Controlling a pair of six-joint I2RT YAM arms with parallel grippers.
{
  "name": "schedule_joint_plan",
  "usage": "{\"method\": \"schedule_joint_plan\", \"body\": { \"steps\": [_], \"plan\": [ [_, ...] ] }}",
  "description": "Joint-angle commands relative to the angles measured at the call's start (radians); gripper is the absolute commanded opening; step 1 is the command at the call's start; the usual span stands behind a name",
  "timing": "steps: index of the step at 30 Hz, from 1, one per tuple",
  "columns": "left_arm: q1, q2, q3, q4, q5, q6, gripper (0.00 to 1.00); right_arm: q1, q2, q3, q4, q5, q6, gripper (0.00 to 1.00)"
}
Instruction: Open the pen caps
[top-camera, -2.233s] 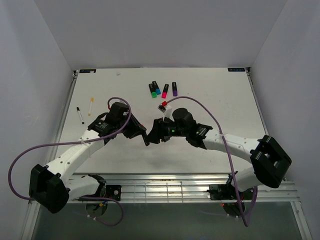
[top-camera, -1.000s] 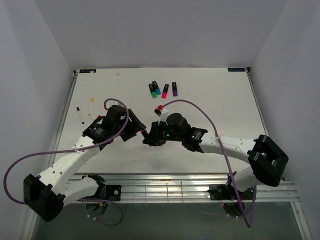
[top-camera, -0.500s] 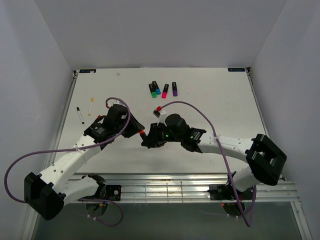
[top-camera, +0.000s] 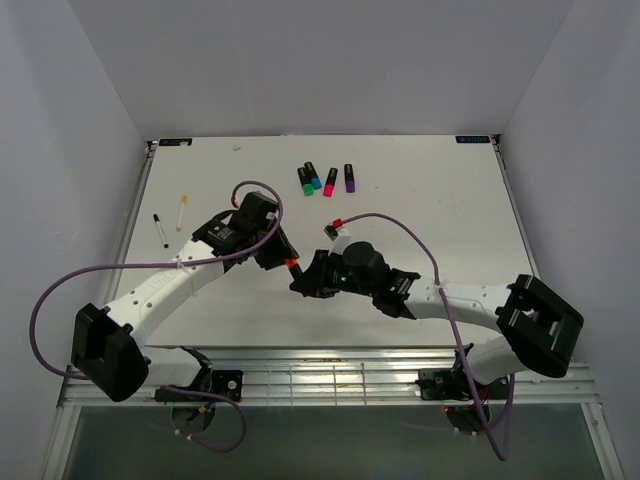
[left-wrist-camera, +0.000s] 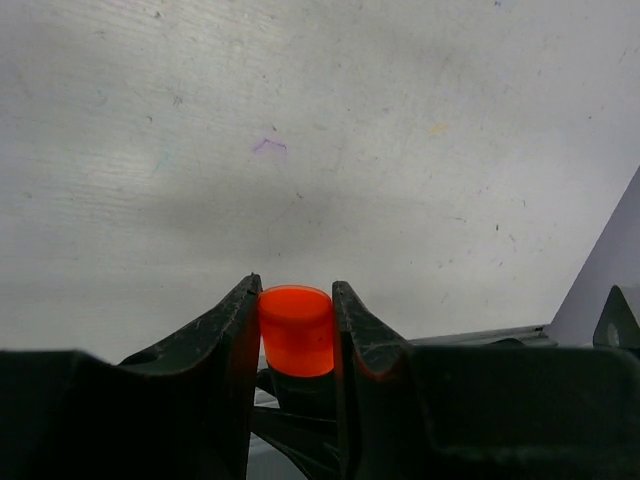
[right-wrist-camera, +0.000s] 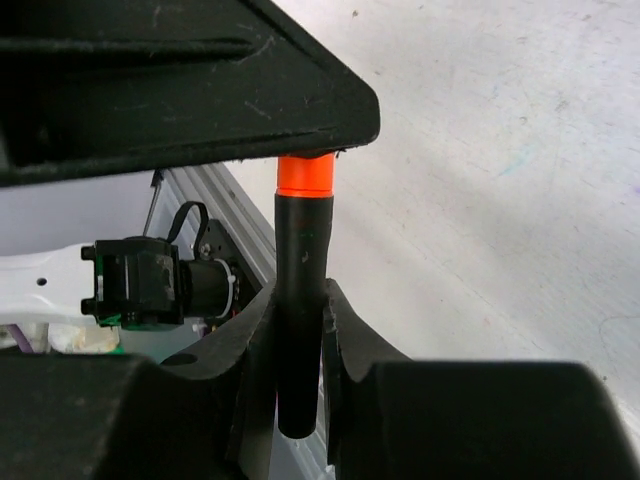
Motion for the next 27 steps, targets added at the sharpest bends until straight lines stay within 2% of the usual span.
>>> {"method": "schedule_joint_plan", "body": {
  "steps": [1, 5, 10, 13, 18, 20, 23, 27],
  "plan": [
    [0.082, 0.057, 0.123, 0.021, -0.217, 0.036, 0.0, 0.076, -0.085, -0.141, -0.036, -0.006, 0.057, 0.08],
    [0.089, 0.074, 0.137, 0.044, -0.226, 0.042, 0.0, 0.095, -0.159, -0.214, -0.041, 0.035, 0.068, 0.08],
    [0.089, 0.08, 0.096, 0.074, -0.184, 0.04, 0.0, 0.085, -0.153, -0.156, -0.113, 0.086, 0.008, 0.08],
    [0.076, 0.104, 0.088, 0.124, -0.108, 0.107, 0.0, 0.038, -0.168, -0.158, -0.133, 0.074, 0.004, 0.08],
    [-0.002, 0.276, 0.177, 0.127, -0.075, 0.233, 0.0, -0.187, -0.262, -0.217, -0.2, -0.004, -0.061, 0.08],
    [-0.049, 0.325, 0.208, 0.128, -0.084, 0.244, 0.0, -0.281, -0.285, -0.218, -0.283, -0.006, -0.105, 0.08],
    [-0.108, 0.431, 0.294, 0.125, -0.09, 0.259, 0.0, -0.365, -0.329, -0.207, -0.412, 0.037, -0.197, 0.08],
    [-0.151, 0.583, 0.435, 0.108, -0.073, 0.27, 0.0, -0.467, -0.355, -0.256, -0.43, 0.011, -0.26, 0.08]
  ]
}}
